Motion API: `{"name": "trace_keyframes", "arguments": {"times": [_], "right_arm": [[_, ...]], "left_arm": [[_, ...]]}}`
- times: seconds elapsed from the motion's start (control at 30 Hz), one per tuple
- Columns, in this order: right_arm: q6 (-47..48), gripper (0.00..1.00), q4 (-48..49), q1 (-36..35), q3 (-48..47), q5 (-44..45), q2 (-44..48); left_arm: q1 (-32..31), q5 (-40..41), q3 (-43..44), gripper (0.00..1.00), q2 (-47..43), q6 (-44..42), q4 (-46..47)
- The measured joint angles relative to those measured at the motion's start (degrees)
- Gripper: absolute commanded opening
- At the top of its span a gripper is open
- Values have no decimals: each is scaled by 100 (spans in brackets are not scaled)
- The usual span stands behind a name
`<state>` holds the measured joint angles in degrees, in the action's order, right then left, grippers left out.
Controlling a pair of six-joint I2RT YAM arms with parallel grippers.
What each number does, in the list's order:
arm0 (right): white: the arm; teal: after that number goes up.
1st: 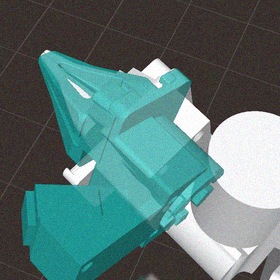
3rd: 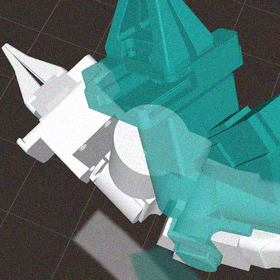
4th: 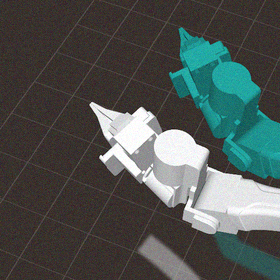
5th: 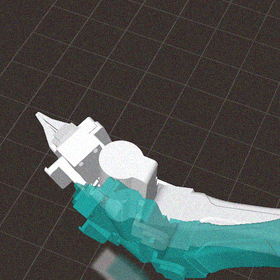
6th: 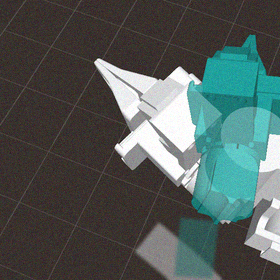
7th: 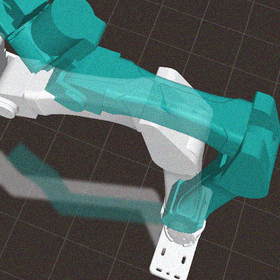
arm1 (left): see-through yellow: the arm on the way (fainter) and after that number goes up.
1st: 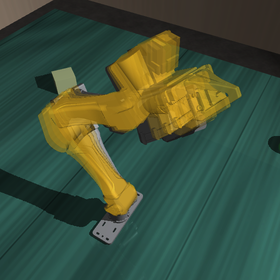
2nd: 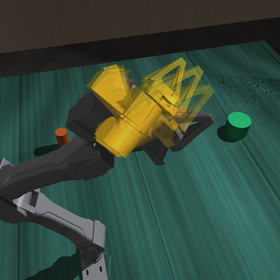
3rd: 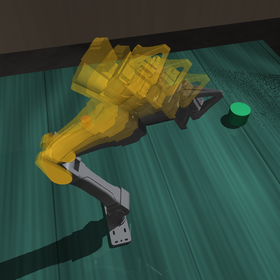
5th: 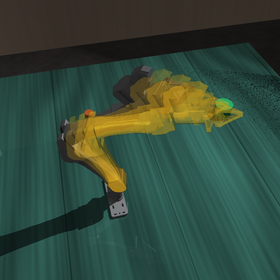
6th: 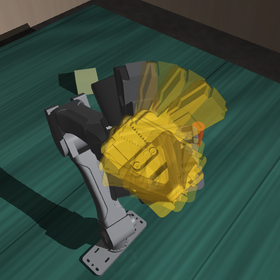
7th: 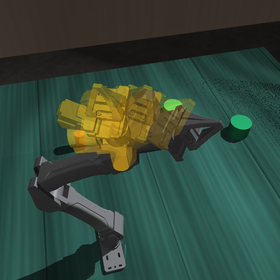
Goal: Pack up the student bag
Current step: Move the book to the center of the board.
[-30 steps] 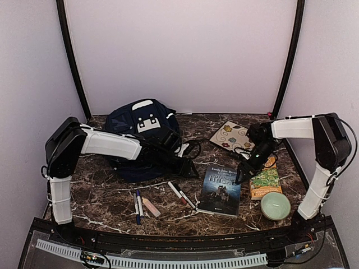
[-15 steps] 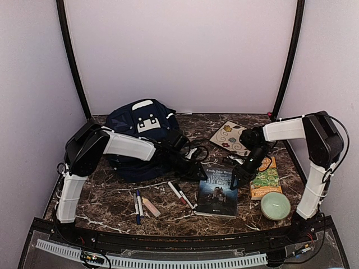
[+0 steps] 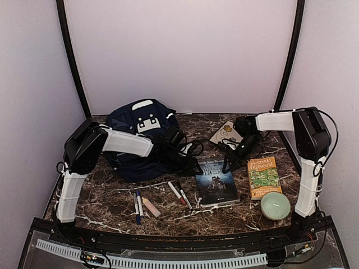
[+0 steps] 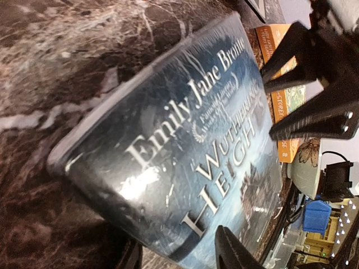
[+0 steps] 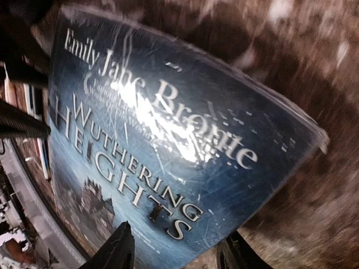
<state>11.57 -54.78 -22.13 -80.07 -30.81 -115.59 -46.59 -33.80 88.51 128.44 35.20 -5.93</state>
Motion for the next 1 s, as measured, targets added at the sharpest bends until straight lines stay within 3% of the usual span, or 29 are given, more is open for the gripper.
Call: {"name": "trace_keyframes", "arguments": {"times": [0.27, 0.63, 0.83, 1.0], "right_arm": [[-225, 49, 1207, -179, -1180, -367, -610], [-374, 49, 1460, -802, -2013, -723, -1141], [-258, 58, 1440, -890, -2326, -603, -1141], [299, 61, 1228, -848, -2258, -162, -1130]], "left_arm": [[-129, 918, -994, 46, -745, -9, 293], [-114, 2138, -2087, 47, -1991, 0, 1043], [-24, 2343, -2118, 55, -2253, 223, 1161], [-22, 2039, -2367, 61, -2365, 608, 1121]]}}
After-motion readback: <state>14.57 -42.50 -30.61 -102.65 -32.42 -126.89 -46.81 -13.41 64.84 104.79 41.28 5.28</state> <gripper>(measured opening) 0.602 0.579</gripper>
